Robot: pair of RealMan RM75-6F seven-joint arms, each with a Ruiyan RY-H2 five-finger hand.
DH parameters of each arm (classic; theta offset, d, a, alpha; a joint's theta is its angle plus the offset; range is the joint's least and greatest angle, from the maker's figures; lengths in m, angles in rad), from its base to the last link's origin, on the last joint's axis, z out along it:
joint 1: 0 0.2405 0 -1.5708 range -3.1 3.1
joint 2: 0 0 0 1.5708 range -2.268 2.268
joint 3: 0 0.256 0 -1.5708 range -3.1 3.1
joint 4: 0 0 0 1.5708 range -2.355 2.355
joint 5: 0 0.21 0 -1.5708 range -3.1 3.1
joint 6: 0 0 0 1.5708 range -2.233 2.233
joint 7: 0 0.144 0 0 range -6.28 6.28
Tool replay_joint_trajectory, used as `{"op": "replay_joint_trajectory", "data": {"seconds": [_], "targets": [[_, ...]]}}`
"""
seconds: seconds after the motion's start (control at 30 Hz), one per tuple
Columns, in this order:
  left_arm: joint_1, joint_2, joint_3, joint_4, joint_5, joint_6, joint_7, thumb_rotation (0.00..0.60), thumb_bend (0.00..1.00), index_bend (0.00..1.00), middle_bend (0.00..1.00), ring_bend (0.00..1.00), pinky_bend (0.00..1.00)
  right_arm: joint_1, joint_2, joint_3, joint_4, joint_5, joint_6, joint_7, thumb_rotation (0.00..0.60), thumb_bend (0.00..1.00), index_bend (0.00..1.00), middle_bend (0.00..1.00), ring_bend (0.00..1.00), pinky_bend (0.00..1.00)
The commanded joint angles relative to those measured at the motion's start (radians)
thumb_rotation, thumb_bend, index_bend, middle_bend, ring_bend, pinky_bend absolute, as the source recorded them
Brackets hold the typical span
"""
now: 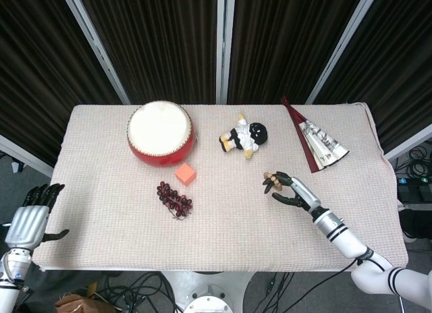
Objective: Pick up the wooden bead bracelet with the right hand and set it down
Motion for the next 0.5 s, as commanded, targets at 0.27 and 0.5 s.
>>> {"op": "replay_joint_trajectory", "data": {"seconds": [0.27, 0.5], "targets": [[0.001, -0.005, 0.001, 0.011, -0.001, -0.001, -0.012, 0.6, 0.0, 0.08, 0.08, 0.0, 0.0, 0.007, -0.127, 0.05, 0.089, 0.167, -0.109, -1.001, 0.174, 0.0, 0.04, 0.19, 0.0, 0.0], [0.004, -0.018, -0.003, 0.038, 0.01, 0.017, -0.033, 0.6, 0.0, 0.08, 0.08, 0.0, 0.0, -0.106, -0.003, 0.107, -0.069, 0.218, 0.065, -1.026, 0.187, 0.06, 0.0, 0.12, 0.0, 0.0]]}}
